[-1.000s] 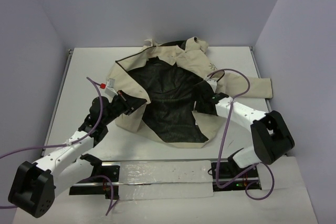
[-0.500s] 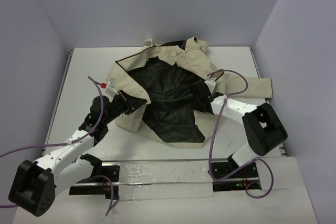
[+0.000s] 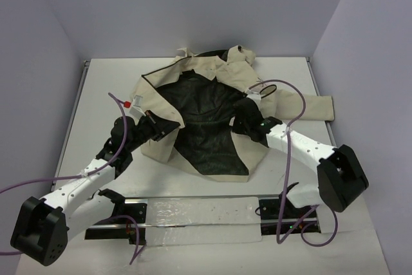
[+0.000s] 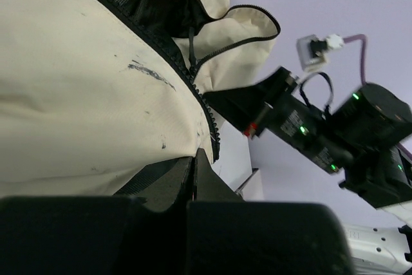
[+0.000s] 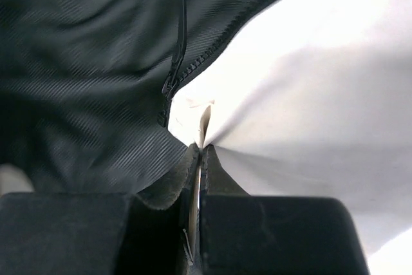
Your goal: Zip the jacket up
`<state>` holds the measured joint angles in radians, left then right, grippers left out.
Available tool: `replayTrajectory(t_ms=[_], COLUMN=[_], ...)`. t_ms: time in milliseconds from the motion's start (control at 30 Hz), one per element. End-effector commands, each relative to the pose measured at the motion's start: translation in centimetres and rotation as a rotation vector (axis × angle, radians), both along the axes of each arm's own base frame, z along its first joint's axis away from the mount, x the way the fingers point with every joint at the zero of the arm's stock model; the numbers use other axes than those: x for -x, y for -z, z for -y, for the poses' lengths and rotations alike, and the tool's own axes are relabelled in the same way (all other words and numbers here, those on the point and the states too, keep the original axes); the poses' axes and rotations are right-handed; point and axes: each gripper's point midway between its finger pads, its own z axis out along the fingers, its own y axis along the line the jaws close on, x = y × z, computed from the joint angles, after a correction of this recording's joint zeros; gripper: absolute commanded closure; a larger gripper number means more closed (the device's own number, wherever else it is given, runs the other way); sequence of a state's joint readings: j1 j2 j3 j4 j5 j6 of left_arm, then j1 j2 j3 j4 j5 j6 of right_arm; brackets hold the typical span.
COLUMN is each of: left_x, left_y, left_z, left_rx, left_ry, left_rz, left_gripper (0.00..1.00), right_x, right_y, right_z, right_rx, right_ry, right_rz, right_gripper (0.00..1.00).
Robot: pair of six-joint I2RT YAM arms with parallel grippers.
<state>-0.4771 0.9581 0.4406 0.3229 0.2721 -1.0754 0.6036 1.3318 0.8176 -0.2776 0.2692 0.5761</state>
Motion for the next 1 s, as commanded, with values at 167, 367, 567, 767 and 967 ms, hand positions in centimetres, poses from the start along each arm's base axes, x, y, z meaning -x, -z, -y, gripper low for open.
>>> replayTrajectory(t_ms=[167,367,567,767,967], left_x=[-1.1,-0.9,-0.7,-0.8,-0.8], left_y=[-3.9,-3.8,-3.4,-2.9,-3.0], left_z=[-0.6,-0.8,-0.9,-0.8,-0.9], left_rx=[-0.011,-0.015,-0.009,-0.010,-0.013], left_ry=[-0.031,-0.032,-0.032,-0.027,-0.032], left_rz=[0.093,0.091,0.085,0.073,0.075], left_gripper=[1.00,1.00,1.00,1.00,1.00], right_x=[9.0,12.5,12.3,11.2,10.8], right_y=[-0.8,4.3,5.3,2.7,-1.0], right_z=[-5.2,-3.1,-4.0,-4.4,-5.7], right_rx=[0.065,0.143,0.160,0.162,0.120], right_ry=[-0.478,-0.445,-0.448,-0.433,-0.467], right_rz=[-0.072,-0.258,-0.317,-0.253,-0.180], right_gripper=[1.00,1.00,0.67,0.52,0.52])
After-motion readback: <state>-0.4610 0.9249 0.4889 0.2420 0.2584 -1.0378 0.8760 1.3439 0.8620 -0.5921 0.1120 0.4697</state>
